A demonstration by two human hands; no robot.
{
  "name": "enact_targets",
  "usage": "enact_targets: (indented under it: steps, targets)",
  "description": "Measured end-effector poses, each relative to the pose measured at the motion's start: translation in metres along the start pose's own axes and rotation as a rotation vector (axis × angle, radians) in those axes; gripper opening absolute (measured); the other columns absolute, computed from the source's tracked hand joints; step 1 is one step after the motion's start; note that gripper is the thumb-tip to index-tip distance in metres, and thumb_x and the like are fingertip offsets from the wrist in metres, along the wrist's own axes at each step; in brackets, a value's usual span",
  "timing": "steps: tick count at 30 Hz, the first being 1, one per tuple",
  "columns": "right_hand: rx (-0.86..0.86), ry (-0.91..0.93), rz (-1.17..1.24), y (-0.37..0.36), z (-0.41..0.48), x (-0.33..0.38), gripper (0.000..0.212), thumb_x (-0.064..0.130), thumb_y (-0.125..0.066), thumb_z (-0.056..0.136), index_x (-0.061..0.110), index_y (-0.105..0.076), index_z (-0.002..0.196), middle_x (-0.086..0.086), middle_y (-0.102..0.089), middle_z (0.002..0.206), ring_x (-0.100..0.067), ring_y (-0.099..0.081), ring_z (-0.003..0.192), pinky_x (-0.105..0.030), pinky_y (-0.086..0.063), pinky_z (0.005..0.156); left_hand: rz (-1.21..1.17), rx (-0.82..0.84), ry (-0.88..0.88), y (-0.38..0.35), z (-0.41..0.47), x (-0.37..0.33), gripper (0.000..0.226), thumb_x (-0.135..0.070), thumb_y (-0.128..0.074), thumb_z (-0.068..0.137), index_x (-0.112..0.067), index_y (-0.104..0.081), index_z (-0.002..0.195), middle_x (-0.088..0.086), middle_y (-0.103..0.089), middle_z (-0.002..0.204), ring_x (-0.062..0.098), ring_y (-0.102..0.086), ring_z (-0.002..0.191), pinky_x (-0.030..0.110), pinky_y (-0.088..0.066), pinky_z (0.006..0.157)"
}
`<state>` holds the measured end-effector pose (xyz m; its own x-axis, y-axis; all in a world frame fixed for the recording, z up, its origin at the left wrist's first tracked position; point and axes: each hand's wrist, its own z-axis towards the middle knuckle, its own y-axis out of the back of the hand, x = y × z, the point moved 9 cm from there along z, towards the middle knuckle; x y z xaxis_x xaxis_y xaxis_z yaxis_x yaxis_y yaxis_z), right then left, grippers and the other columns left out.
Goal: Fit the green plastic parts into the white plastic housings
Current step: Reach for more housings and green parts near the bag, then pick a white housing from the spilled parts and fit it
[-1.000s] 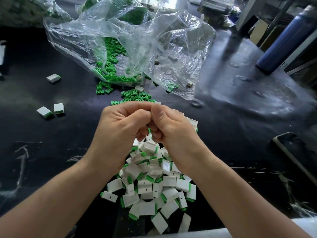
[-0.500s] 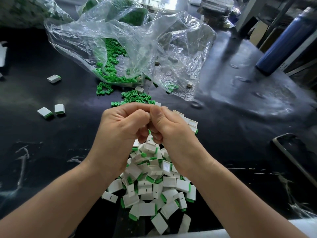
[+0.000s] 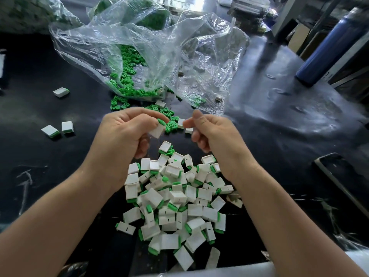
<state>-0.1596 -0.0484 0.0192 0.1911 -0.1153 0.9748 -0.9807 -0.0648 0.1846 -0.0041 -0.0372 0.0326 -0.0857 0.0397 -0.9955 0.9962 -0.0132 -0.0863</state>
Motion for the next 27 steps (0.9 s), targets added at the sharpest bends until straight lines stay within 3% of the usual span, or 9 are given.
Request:
enact_targets:
  steps: [4,6,9,12,16,20,23,27]
  targets:
    - [-0.221,0.054,-0.247,0.032,0.013,-0.003,0.020,0.031,-0.054,0.092,0.023,-0.060,0.076,0.012,-0.057,0.065,0.001,-0.050,0.058,-0.024,-0.043,0.066,0.164,0.183,0.021,-0.017,-0.007,0.001,0.024,-0.001,-0.061,0.076,-0.015,-0.069,0.059,-0.002,-0.052,0.046,0.003,-0.034,0.037,0.012,-0.026,0.035]
    - [-0.279,0.106,-0.357,0.039,0.016,0.000,0.015,0.028,-0.056,0.091,0.025,-0.060,0.077,0.014,-0.056,0.068,-0.001,-0.051,0.066,-0.022,-0.044,0.069,0.294,0.258,-0.001,-0.027,-0.012,0.003,0.020,-0.013,-0.066,0.075,-0.015,-0.070,0.056,-0.002,-0.047,0.041,0.004,-0.034,0.035,0.012,-0.027,0.036]
    - [-0.314,0.174,-0.578,0.037,0.018,0.003,0.010,0.025,-0.058,0.089,0.022,-0.066,0.084,0.012,-0.056,0.072,-0.008,-0.054,0.073,-0.024,-0.044,0.070,0.414,0.207,-0.065,-0.025,-0.012,0.002,0.019,-0.030,-0.068,0.074,-0.018,-0.072,0.061,0.008,-0.049,0.043,0.007,-0.042,0.041,0.016,-0.035,0.045]
    - [-0.310,0.214,-0.797,0.026,0.023,0.002,0.019,0.023,-0.058,0.089,0.019,-0.069,0.104,0.000,-0.061,0.103,-0.019,-0.051,0.104,-0.030,-0.035,0.093,0.373,0.113,-0.060,-0.017,-0.008,-0.001,0.023,-0.024,-0.067,0.079,-0.013,-0.071,0.060,-0.008,-0.049,0.039,0.000,-0.039,0.033,0.009,-0.029,0.037]
    - [-0.263,0.260,-0.966,0.008,0.028,-0.001,0.032,0.025,-0.055,0.091,0.015,-0.059,0.121,-0.001,-0.053,0.129,-0.020,-0.038,0.122,-0.029,-0.018,0.095,0.342,0.096,-0.059,-0.016,-0.007,-0.001,0.023,-0.026,-0.066,0.079,-0.014,-0.072,0.060,-0.009,-0.044,0.037,0.002,-0.034,0.032,0.010,-0.024,0.035]
    - [-0.212,0.265,-1.035,0.001,0.030,-0.007,0.032,0.029,-0.055,0.091,0.017,-0.059,0.121,0.000,-0.049,0.133,-0.018,-0.035,0.127,-0.028,-0.013,0.097,0.341,0.091,-0.046,-0.017,-0.006,0.002,0.023,-0.025,-0.066,0.080,-0.015,-0.071,0.060,-0.010,-0.048,0.038,0.000,-0.037,0.032,0.009,-0.026,0.035]
    - [-0.244,0.305,-1.018,0.004,0.027,0.001,0.029,0.030,-0.060,0.087,0.017,-0.063,0.112,0.000,-0.058,0.122,-0.019,-0.045,0.117,-0.027,-0.015,0.098,0.320,0.062,-0.023,-0.013,-0.004,0.006,0.020,-0.022,-0.066,0.081,-0.014,-0.071,0.063,-0.010,-0.052,0.041,0.000,-0.039,0.033,0.008,-0.027,0.035]
    - [-0.277,0.386,-0.716,0.007,0.012,0.022,0.021,0.025,-0.066,0.083,0.015,-0.068,0.102,0.000,-0.068,0.098,-0.017,-0.060,0.094,-0.030,-0.040,0.091,0.226,-0.027,0.029,-0.003,-0.001,0.011,0.009,-0.017,-0.066,0.082,-0.021,-0.068,0.074,-0.006,-0.065,0.057,0.003,-0.052,0.042,0.014,-0.040,0.038]
